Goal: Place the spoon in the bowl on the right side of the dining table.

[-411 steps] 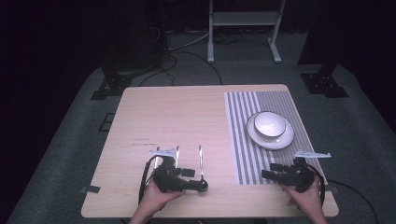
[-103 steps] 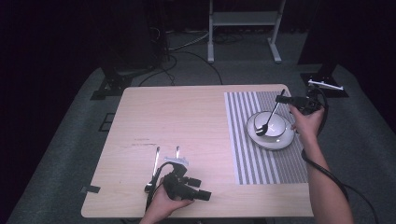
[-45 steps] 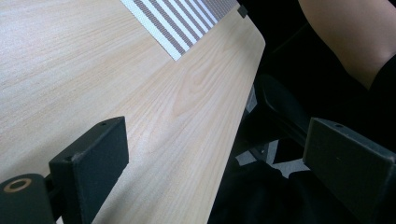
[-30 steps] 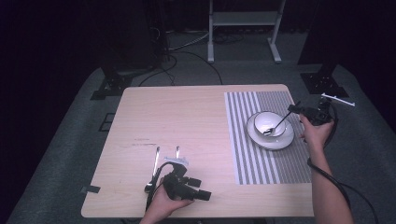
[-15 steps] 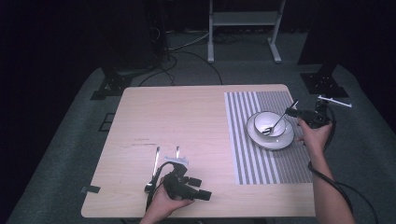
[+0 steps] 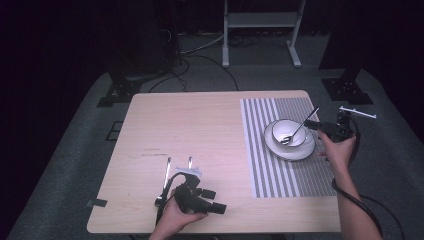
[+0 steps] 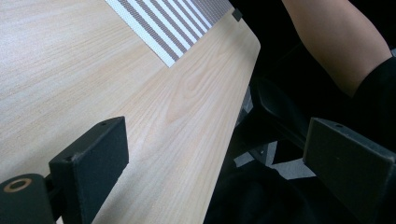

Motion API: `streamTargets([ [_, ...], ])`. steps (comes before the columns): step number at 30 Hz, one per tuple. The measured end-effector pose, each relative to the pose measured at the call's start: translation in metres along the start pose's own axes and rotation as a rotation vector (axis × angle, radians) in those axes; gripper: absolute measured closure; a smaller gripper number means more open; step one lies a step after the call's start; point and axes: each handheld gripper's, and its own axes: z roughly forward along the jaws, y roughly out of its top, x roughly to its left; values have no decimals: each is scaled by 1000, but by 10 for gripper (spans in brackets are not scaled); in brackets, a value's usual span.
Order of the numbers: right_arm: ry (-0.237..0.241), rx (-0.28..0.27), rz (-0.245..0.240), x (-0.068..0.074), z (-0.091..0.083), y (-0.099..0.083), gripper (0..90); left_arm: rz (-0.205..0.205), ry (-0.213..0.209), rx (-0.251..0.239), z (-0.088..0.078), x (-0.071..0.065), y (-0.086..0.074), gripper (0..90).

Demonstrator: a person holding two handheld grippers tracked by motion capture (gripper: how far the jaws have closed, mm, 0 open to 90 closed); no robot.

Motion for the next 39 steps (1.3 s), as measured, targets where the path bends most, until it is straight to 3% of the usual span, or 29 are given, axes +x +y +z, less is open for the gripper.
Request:
streamTargets([
  [21,43,35,-60,16,-18,-25,591,8,3,0,-3,0,-1,55],
  [39,57,57,-74,18,-24,-44,587,6,4,-2,-2,0,-2,55],
])
